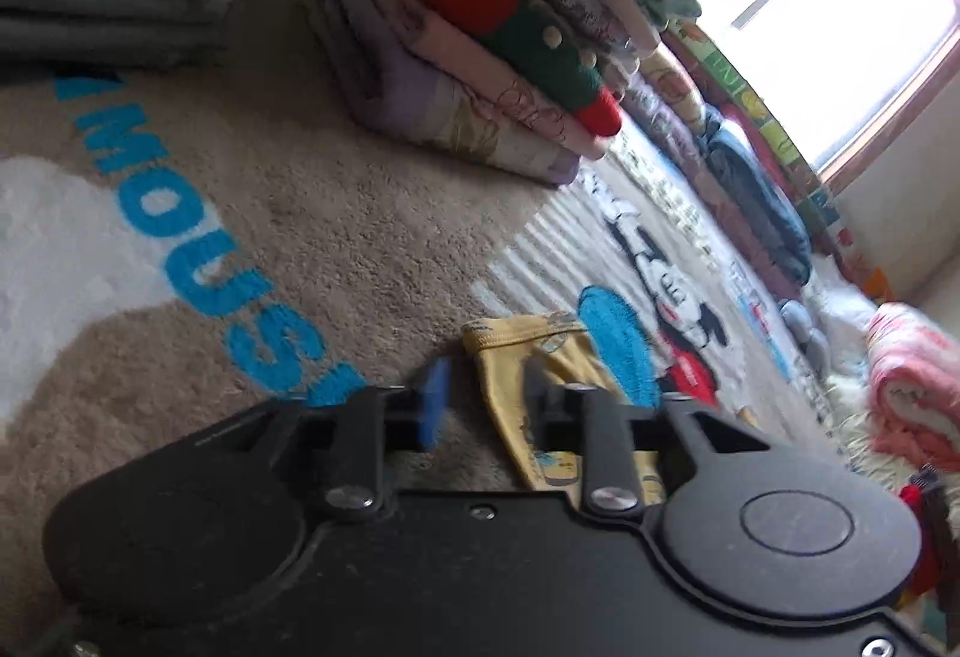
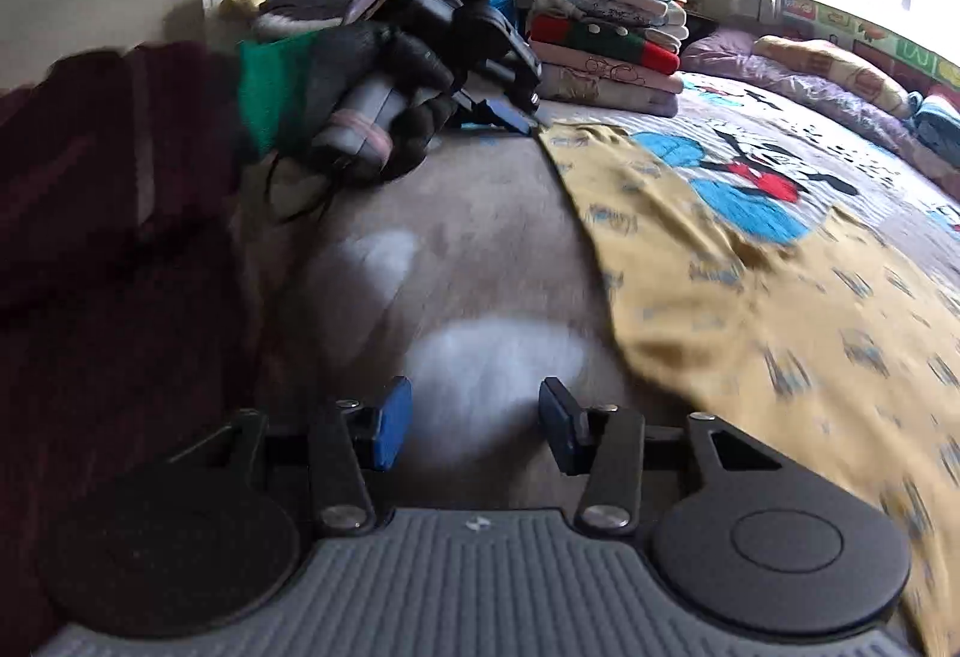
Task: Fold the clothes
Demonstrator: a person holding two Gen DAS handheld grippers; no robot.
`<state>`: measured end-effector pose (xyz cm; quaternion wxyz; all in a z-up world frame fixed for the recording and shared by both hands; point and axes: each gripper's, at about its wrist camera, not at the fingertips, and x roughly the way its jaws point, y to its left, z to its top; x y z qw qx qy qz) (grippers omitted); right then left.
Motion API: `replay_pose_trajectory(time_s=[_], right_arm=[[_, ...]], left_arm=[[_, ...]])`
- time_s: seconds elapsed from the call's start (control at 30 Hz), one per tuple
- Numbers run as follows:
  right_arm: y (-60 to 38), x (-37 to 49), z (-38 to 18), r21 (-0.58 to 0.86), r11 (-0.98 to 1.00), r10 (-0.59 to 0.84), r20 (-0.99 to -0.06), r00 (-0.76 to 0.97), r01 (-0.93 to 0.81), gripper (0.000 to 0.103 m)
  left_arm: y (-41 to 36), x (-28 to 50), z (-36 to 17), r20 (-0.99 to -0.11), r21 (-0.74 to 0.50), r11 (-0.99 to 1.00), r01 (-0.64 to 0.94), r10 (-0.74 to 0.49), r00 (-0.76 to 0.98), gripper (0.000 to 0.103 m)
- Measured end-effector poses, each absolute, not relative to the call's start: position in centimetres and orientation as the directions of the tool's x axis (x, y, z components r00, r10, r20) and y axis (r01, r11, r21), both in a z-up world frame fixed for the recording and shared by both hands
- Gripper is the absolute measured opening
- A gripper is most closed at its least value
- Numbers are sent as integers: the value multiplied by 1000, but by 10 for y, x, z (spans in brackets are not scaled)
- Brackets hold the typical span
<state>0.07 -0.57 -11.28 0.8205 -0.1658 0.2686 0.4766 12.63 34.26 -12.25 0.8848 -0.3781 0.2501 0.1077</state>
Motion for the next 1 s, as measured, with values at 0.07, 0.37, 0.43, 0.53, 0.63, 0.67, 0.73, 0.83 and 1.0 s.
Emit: replay_pose_trajectory(time_s=[0.07, 0.37, 0.43, 0.53, 0.63, 0.67, 0.73, 0.83, 1.0], right_arm=[[-28, -11, -112, 6, 522, 689, -592, 418, -853, 47], [-202, 25, -109, 512, 791, 582, -459, 671, -336, 48], [-242, 30, -115, 588, 785, 509, -434, 743, -194, 49], [-286, 35, -130, 666, 745, 429, -425, 797, -46, 49], [-302, 34, -142, 715, 699, 437, -415, 798, -10, 50], [-302, 34, -144, 719, 695, 447, -412, 794, -19, 49], [-295, 35, -145, 697, 716, 452, -420, 787, -39, 49], [-291, 43, -153, 731, 682, 462, -402, 791, -27, 49], [-285, 53, -159, 746, 666, 425, -382, 821, 2, 41]], left_arm=[[339, 120, -118, -518, -607, 691, -392, 30, 855, 42], [259, 108, -84, -462, -432, 856, -283, 59, 885, 42], [232, 107, -80, -457, -395, 888, -236, 33, 889, 44], [191, 106, -75, -452, -337, 927, -165, -6, 892, 44], [151, 104, -70, -450, -276, 957, -91, -45, 892, 44], [137, 104, -68, -449, -255, 965, -66, -58, 891, 44], [114, 104, -66, -448, -224, 974, -25, -80, 890, 44], [89, 105, -65, -444, -199, 980, 16, -105, 890, 44], [58, 109, -67, -461, -176, 982, 64, -139, 876, 44]])
